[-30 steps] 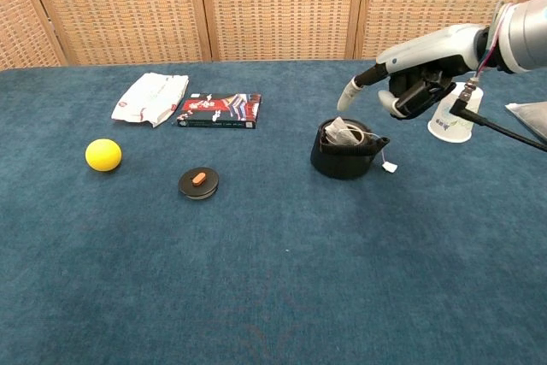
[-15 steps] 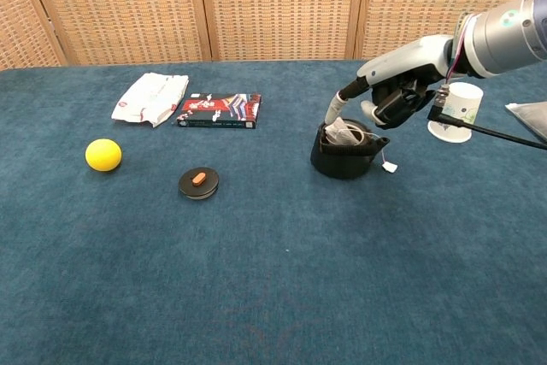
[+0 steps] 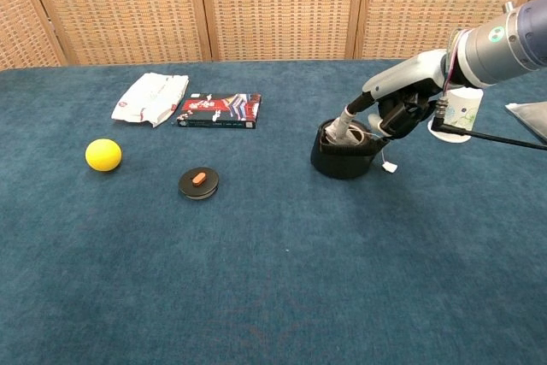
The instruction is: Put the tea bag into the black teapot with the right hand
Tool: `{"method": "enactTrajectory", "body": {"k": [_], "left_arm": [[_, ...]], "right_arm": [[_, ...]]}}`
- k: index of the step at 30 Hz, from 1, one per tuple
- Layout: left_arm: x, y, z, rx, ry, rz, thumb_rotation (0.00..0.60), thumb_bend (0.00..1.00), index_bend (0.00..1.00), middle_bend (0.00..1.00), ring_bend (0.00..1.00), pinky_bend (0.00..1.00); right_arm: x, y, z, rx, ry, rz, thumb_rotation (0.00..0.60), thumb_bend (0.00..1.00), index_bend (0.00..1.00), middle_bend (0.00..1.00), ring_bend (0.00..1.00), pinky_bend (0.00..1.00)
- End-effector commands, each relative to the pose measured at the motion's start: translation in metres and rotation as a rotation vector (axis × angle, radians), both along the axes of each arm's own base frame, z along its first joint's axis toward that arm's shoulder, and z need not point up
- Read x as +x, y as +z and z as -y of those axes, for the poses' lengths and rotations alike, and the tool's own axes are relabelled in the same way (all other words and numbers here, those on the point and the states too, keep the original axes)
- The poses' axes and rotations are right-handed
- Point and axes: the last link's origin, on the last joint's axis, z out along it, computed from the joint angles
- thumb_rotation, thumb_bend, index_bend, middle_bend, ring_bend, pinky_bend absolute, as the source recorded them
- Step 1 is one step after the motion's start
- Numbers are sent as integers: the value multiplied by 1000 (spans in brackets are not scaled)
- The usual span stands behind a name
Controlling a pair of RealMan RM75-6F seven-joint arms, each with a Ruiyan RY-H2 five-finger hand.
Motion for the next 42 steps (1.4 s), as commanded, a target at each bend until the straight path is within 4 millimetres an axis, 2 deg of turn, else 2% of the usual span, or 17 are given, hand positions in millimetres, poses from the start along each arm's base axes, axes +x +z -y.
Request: {"method": "enactTrajectory", "body": {"k": [1, 13, 21, 31, 39, 41, 42], "left_arm": [[-1, 0, 0, -1, 2, 0, 600, 339, 100, 20, 6, 0], [-6, -1, 2, -3, 20, 4, 600, 339, 100, 20, 6, 0], [-7, -3, 2, -9, 19, 11, 600, 339, 100, 20, 6, 0], [-7, -2, 1, -6, 16, 12, 600, 339, 100, 20, 6, 0], [-6, 0, 1, 1, 13, 12, 600, 339, 100, 20, 6, 0], [-5, 0, 1, 3, 9, 14, 600, 339, 100, 20, 6, 0], [-5, 0, 1, 2, 7, 15, 600, 339, 100, 20, 6, 0]], "right_arm": [[0, -3, 1, 3, -2, -8, 326, 1000, 176, 1000, 1000, 1000], [-4, -18, 5, 19, 7, -64, 331, 1000, 176, 1000, 1000, 1000], [-3, -20, 2, 22, 22, -76, 330, 1000, 176, 1000, 1000, 1000], [6, -6, -1, 0, 36, -46, 331, 1000, 176, 1000, 1000, 1000], [5, 7, -5, -38, 39, -9, 331, 1000, 176, 1000, 1000, 1000], [5, 21, -9, -93, 40, 45, 326, 1000, 176, 1000, 1000, 1000], [1, 25, -27, -94, 55, 71, 325, 1000, 176, 998, 1000, 1000]]}}
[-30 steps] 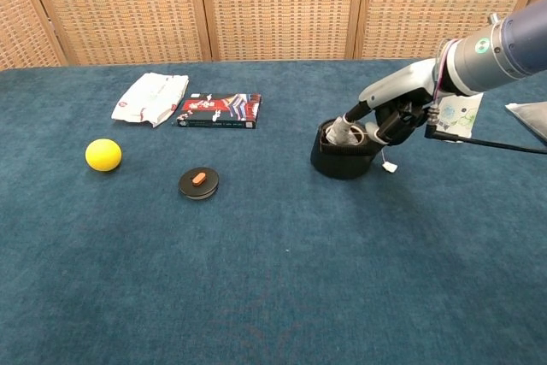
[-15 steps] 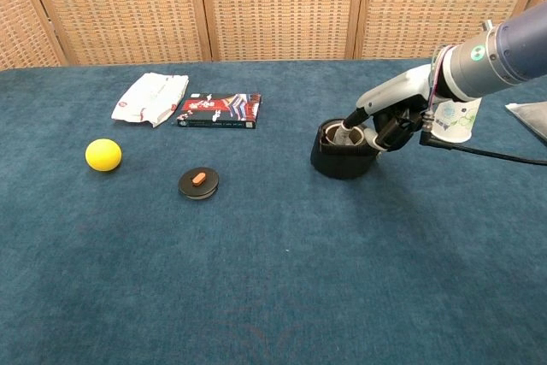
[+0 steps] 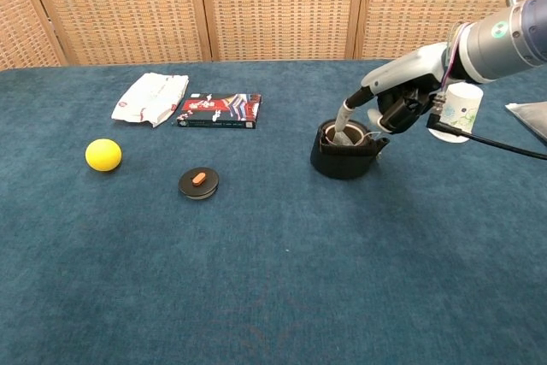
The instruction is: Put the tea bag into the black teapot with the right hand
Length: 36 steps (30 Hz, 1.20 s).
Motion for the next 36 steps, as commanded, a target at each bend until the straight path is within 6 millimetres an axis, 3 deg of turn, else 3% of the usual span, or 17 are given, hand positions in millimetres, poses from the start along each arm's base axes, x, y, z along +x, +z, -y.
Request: {"method": "enactTrajectory", "body": {"k": [1, 6, 15, 18, 22, 23, 28, 32, 36], "left_arm": [[1, -1, 0, -1, -5, 3, 600, 339, 100, 20, 6, 0], [3, -2, 0, -1, -12, 9, 600, 339, 100, 20, 6, 0], [8, -1, 1, 11, -27, 13, 600, 339, 100, 1, 3, 0], [9, -1, 2, 18, -35, 14, 600, 339, 100, 0, 0, 0], [12, -1, 3, 29, -47, 22, 600, 339, 76, 0, 0, 0], [13, -1, 4, 33, -50, 25, 600, 339, 69, 0, 0, 0], [15, -2, 9, 44, -62, 32, 600, 338, 18, 0, 0, 0], [15, -2, 13, 54, -65, 36, 600, 338, 1, 0, 0, 0], [15, -2, 15, 68, -63, 33, 600, 338, 0, 0, 0, 0]], "right_arm": [[-6, 21, -17, -91, 31, 92, 326, 1000, 176, 993, 1000, 1000], [-13, 40, -26, -239, 38, 195, 332, 993, 176, 915, 968, 987], [-36, 59, -59, -411, 41, 238, 343, 800, 176, 669, 690, 833], [-42, 63, -66, -451, 36, 244, 369, 739, 176, 571, 588, 776], [-54, 70, -81, -520, 28, 252, 536, 642, 176, 427, 429, 658], [-58, 71, -85, -543, 20, 260, 548, 626, 176, 403, 401, 635], [-77, 76, -104, -635, -1, 262, 557, 597, 176, 283, 242, 477], [-89, 80, -118, -698, -33, 292, 553, 589, 176, 247, 179, 399], [-102, 84, -133, -765, -39, 280, 585, 587, 176, 229, 148, 364]]}}
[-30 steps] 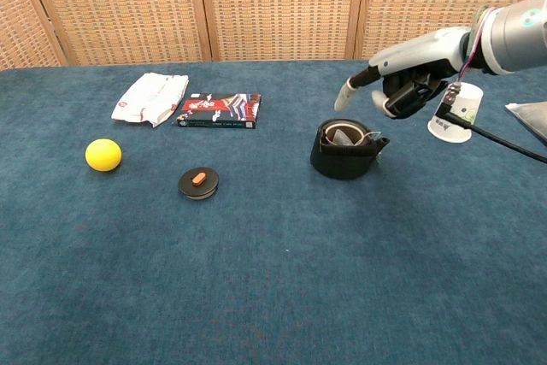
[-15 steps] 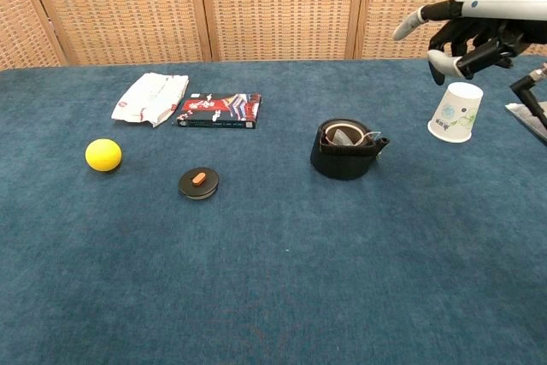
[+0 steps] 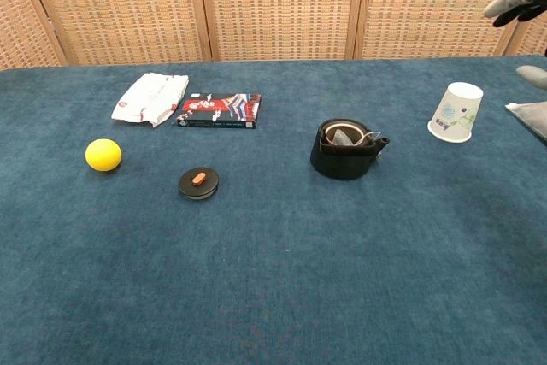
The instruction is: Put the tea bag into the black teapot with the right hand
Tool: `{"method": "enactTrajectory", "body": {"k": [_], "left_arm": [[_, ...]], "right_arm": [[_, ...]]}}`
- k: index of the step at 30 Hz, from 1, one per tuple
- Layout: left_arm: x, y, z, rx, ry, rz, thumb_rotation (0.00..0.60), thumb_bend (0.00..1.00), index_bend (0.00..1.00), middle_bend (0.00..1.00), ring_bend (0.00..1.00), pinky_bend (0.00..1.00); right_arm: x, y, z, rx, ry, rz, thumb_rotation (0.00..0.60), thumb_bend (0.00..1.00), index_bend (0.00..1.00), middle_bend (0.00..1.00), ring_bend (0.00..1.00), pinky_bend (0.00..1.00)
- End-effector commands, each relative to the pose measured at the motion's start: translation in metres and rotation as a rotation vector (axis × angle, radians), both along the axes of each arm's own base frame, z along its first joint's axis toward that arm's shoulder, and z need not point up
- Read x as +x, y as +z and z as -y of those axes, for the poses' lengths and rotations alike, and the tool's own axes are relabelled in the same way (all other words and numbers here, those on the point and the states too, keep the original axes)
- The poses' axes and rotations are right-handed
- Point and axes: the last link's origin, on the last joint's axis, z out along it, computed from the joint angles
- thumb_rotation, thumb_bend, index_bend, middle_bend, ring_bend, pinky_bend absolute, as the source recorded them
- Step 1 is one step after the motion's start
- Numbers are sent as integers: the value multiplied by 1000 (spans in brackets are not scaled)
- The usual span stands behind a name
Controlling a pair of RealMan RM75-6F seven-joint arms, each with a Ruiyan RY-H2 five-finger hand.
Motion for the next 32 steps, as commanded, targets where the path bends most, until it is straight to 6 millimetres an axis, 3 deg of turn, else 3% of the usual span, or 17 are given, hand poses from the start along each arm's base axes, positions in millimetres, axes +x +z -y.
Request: {"method": "enactTrajectory", "body": {"k": [1, 18, 32], "left_arm": [[0, 0, 3, 12, 2, -5, 600, 338, 0, 0, 0, 0], [9, -16, 23, -17, -23, -12, 600, 338, 0, 0, 0, 0], [15, -16, 19, -26, -59, -16, 600, 338, 0, 0, 0, 0]], "right_arm": [[-12, 1, -16, -60, -14, -8, 592, 587, 176, 227, 145, 361], [-53, -5, -72, -149, -107, -65, 600, 585, 176, 220, 131, 333], [-57, -8, -84, -118, -99, -59, 600, 580, 176, 221, 130, 319]]}}
